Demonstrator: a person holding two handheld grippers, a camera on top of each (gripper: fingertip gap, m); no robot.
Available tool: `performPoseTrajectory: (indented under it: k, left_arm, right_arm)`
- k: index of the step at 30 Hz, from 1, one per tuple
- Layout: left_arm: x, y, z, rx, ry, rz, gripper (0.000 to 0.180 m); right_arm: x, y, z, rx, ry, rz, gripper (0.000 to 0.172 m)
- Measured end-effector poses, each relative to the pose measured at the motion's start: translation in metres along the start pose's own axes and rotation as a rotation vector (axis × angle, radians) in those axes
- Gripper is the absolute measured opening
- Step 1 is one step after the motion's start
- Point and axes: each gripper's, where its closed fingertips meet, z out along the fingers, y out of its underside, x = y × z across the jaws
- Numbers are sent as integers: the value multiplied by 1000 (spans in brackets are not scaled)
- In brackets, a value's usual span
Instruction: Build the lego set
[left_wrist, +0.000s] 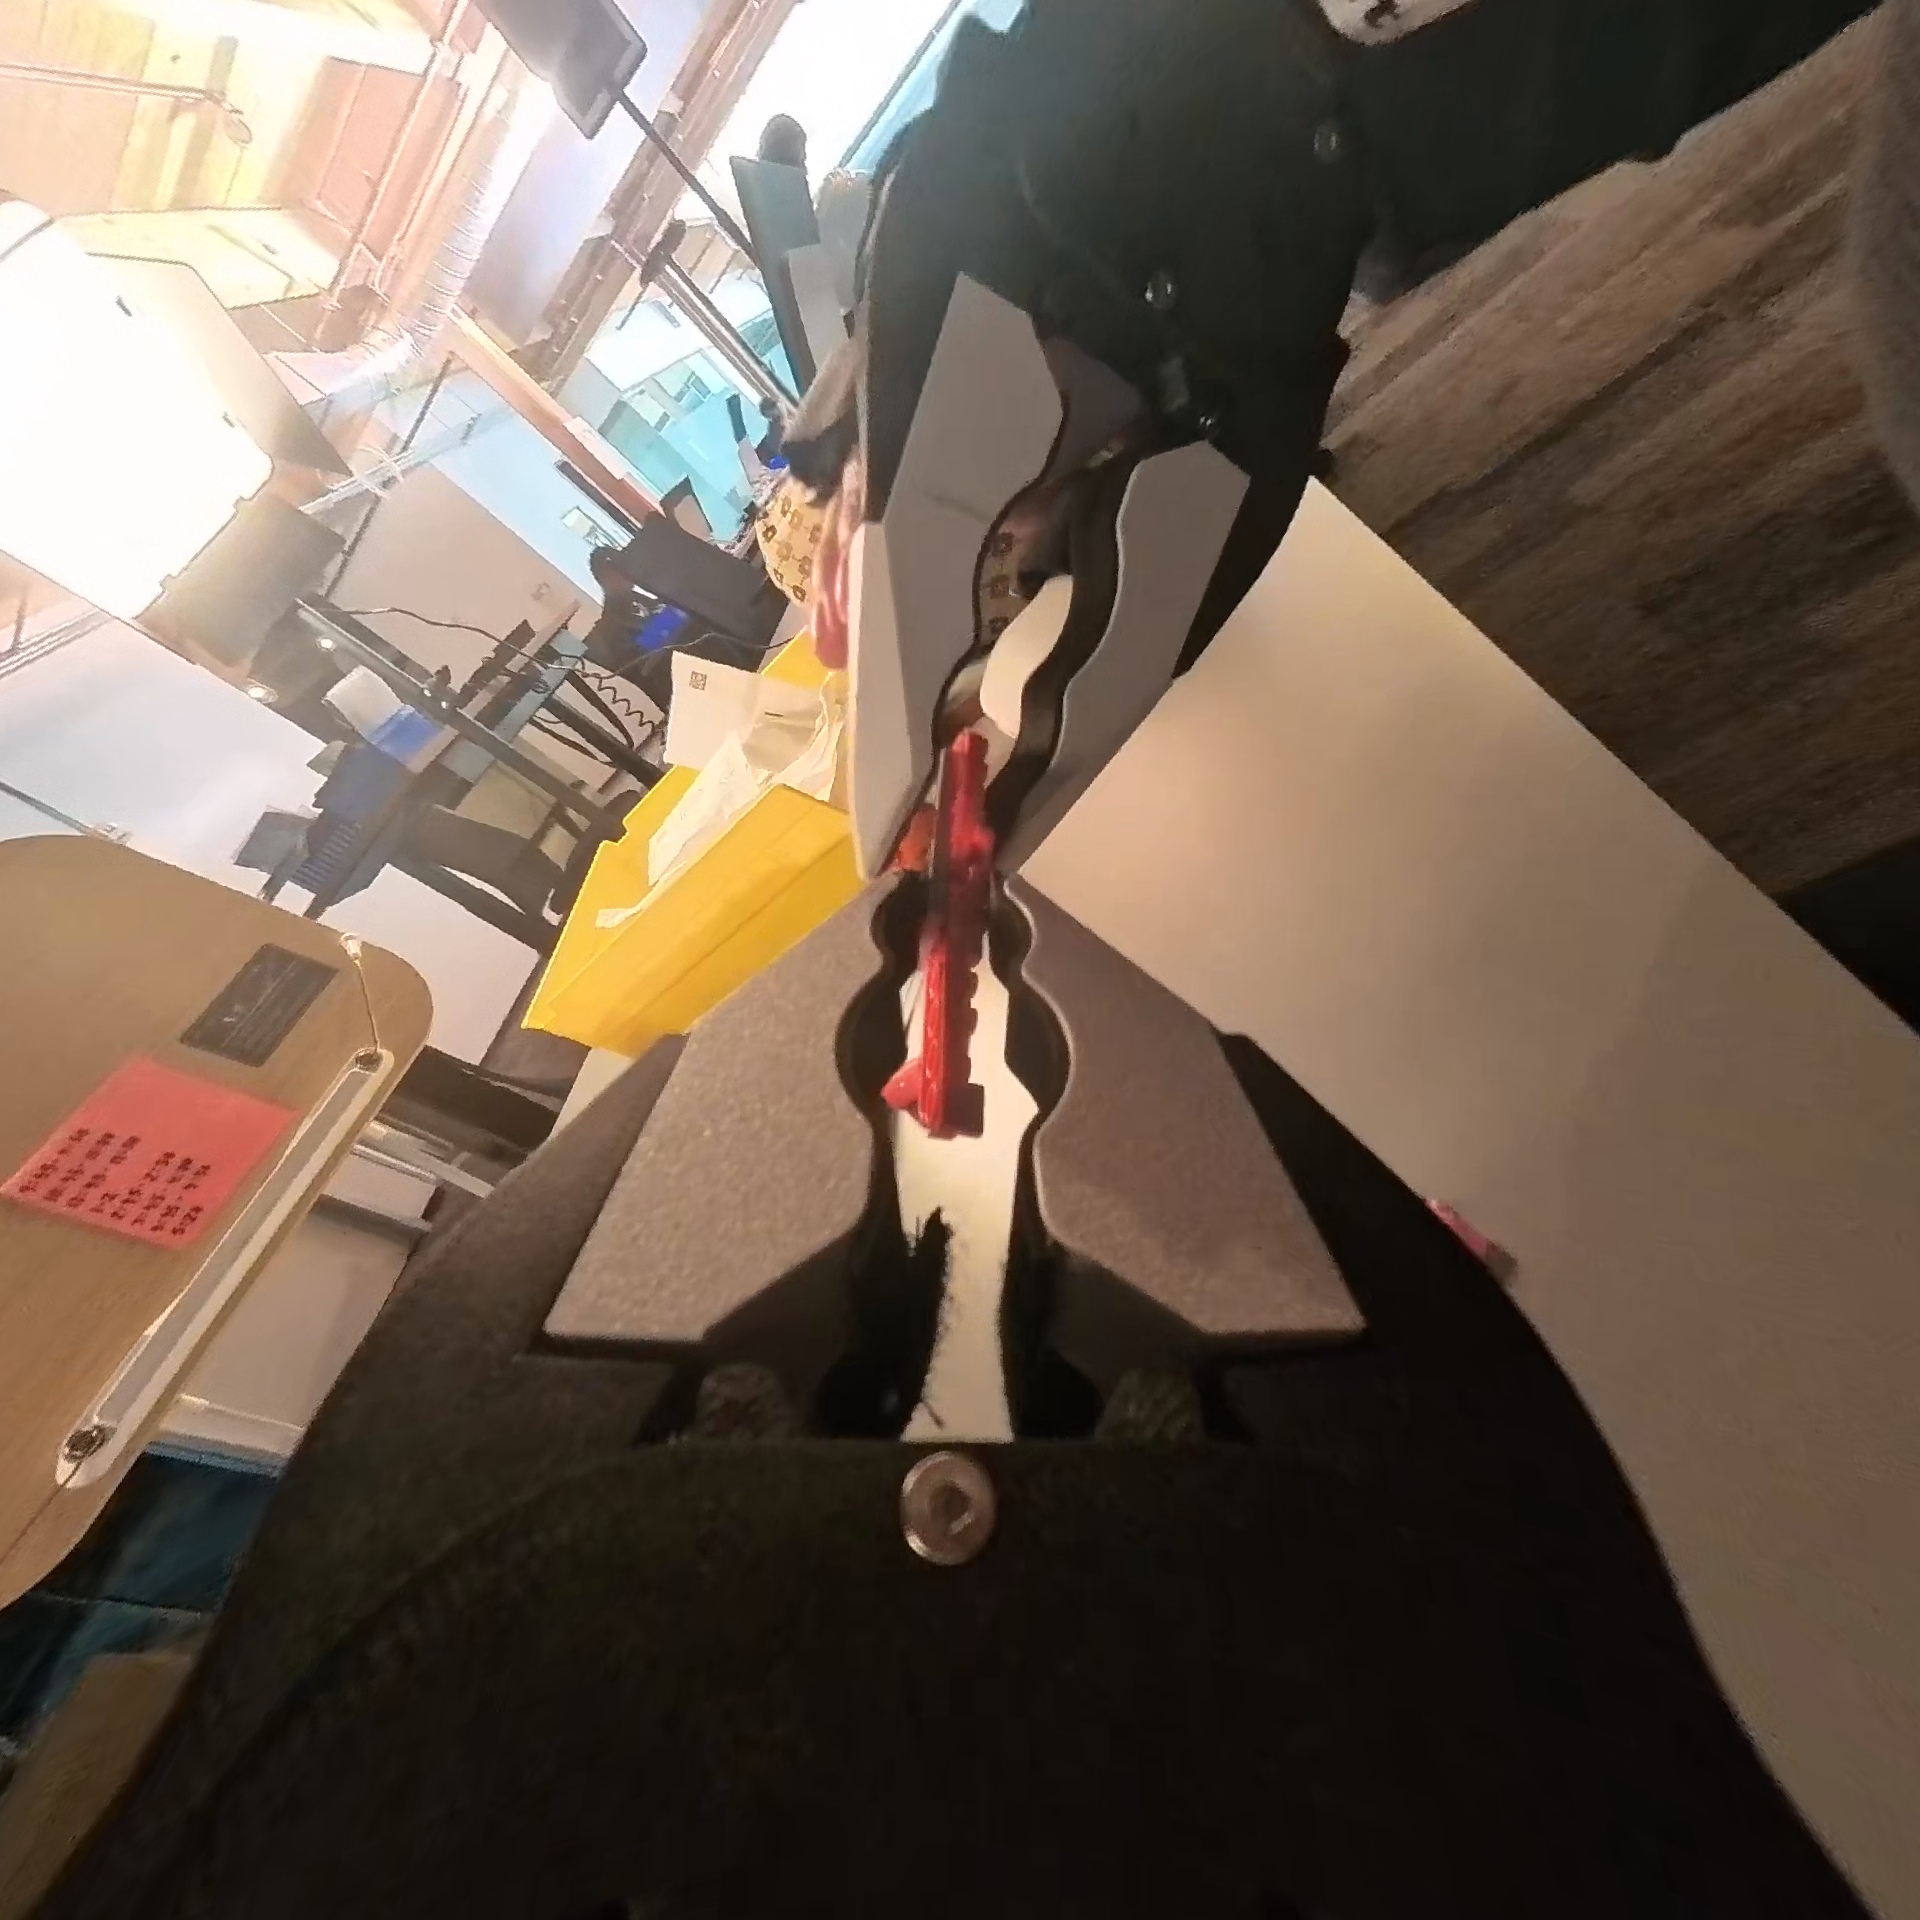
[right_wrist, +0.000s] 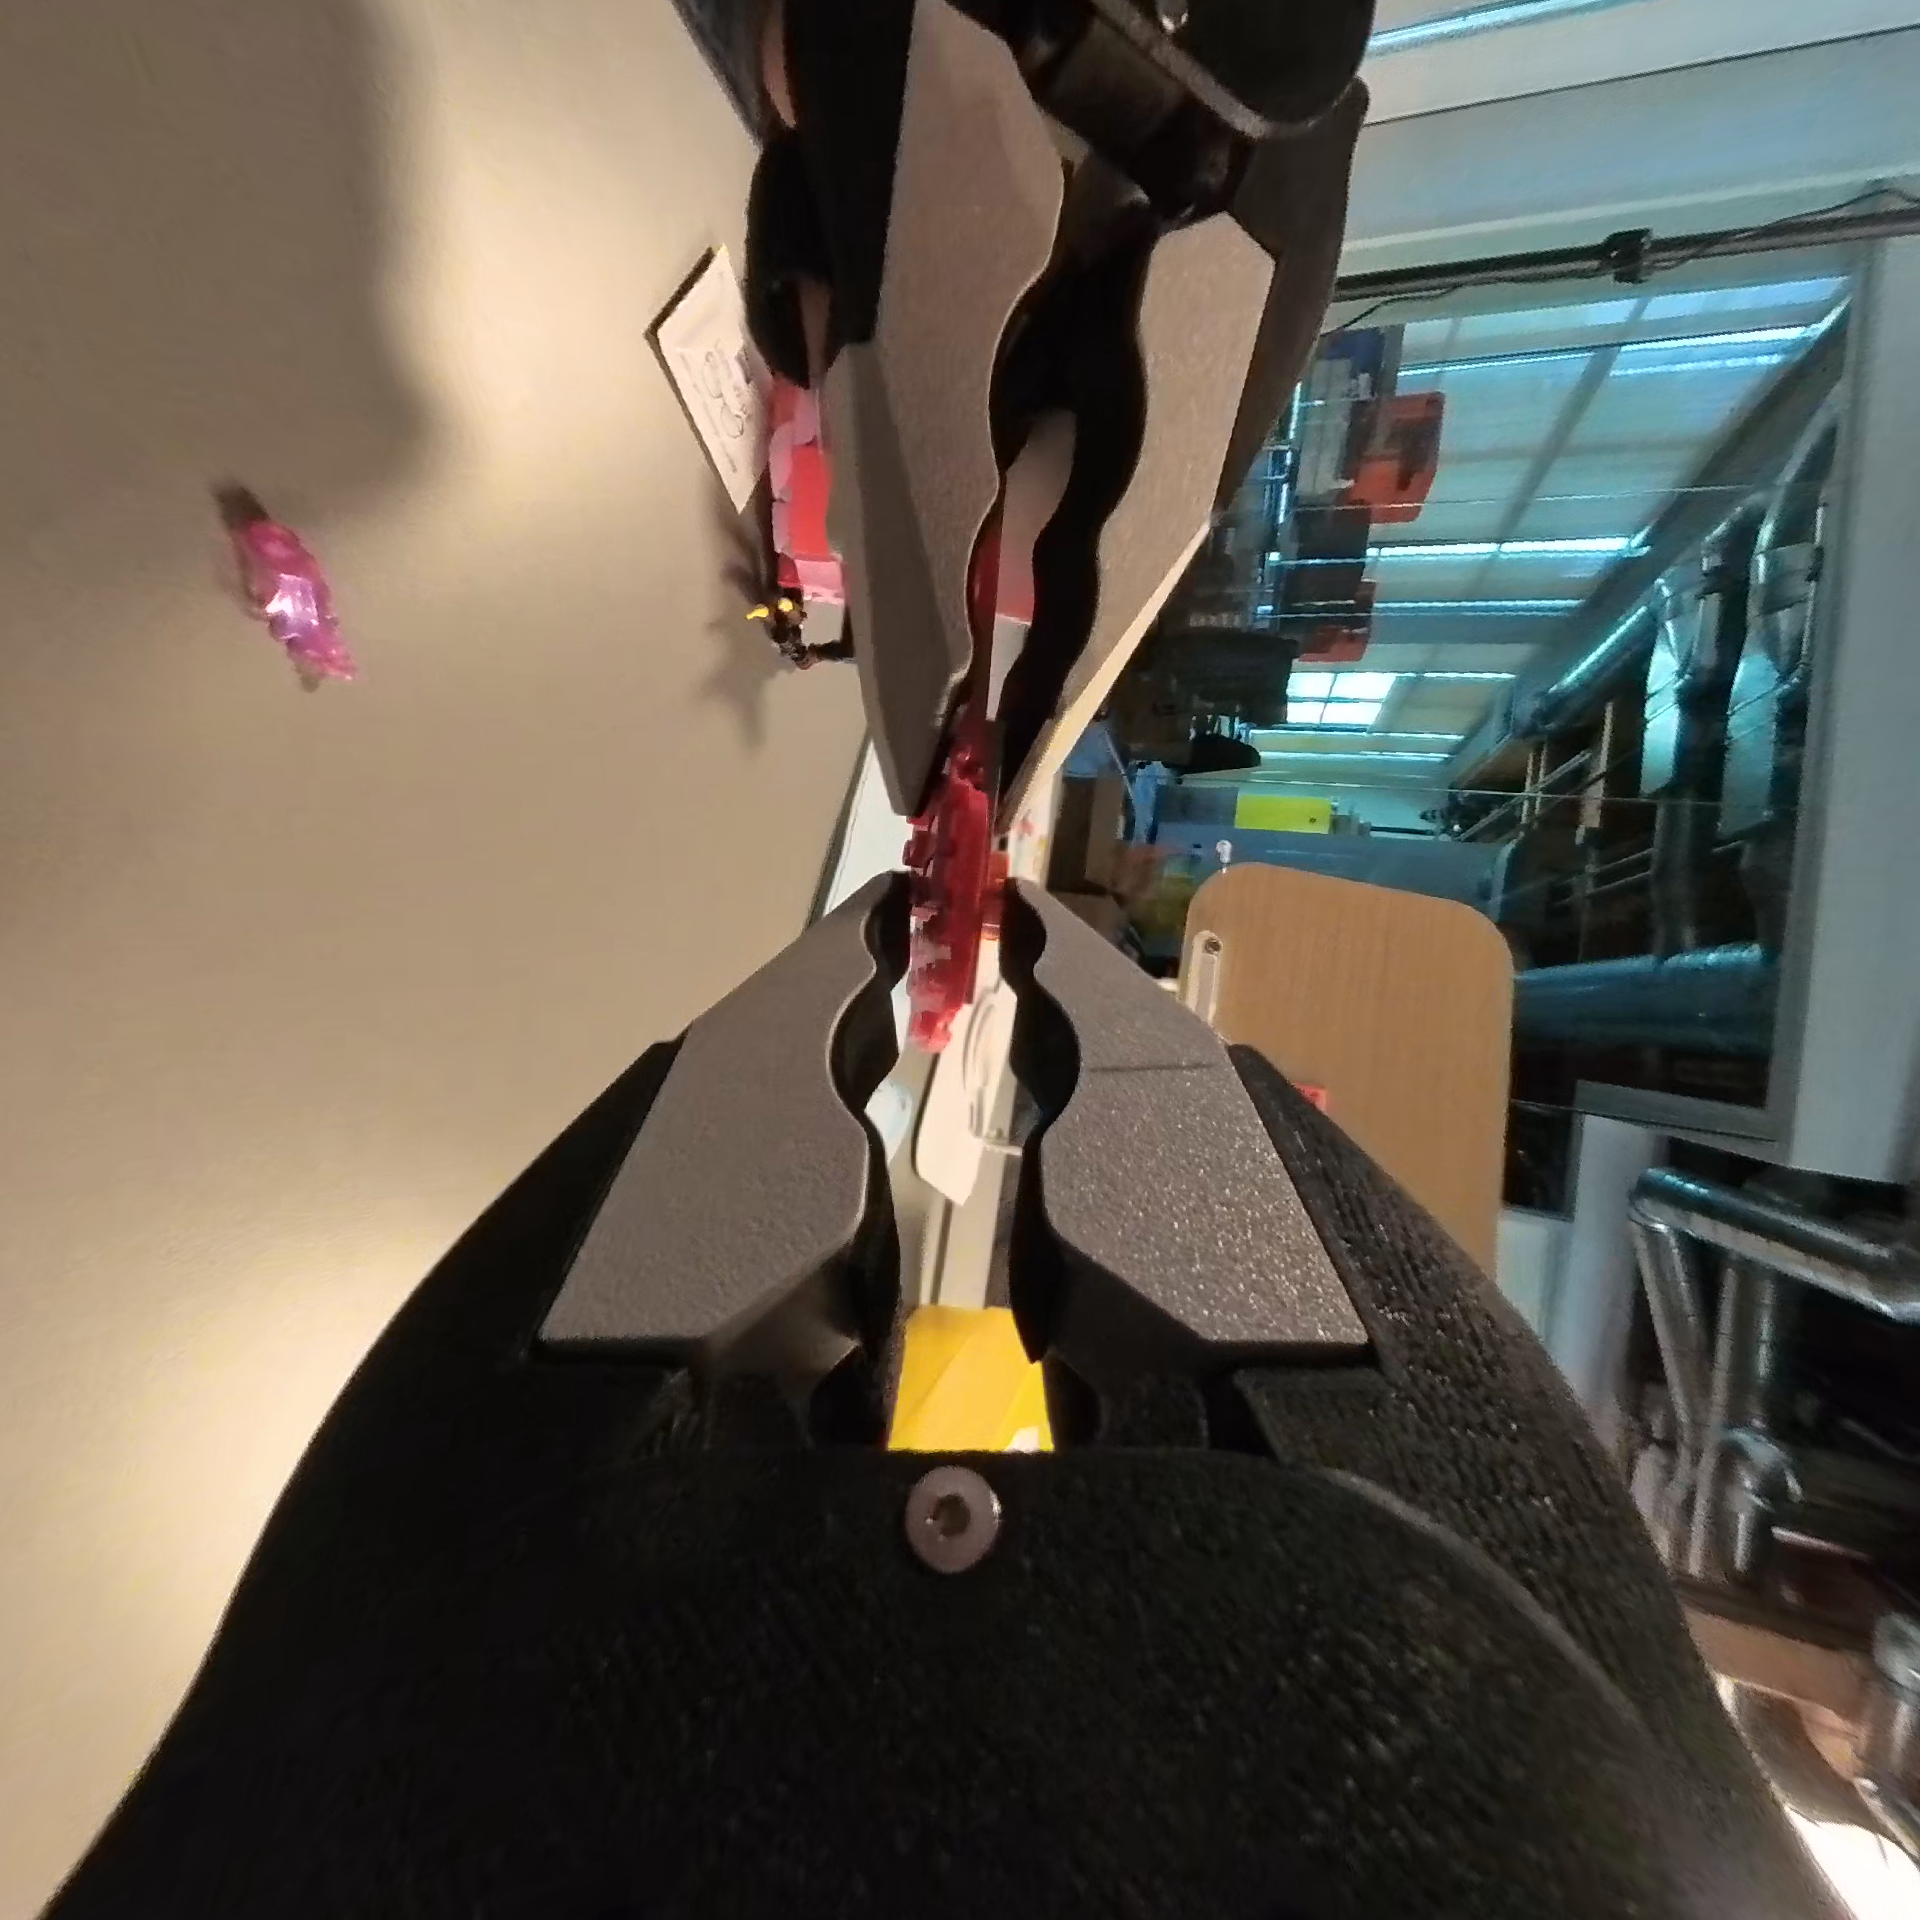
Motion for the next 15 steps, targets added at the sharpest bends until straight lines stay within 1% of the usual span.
performPoseTrajectory:
  k: [3,8,11,15]
  left_arm:
    - [3,3,1,-15,13,13,10]
    - [4,5,3,-43,4,83,9]
    - [2,5,3,-55,-8,106,9]
    - [9,14,8,-113,7,190,8]
  right_arm:
    - [-5,2,0,-14,-36,-2,13]
    - [-9,2,2,-12,-70,-21,13]
    - [-7,2,3,-17,-37,-71,14]
    - [-17,6,6,-39,-105,-80,13]
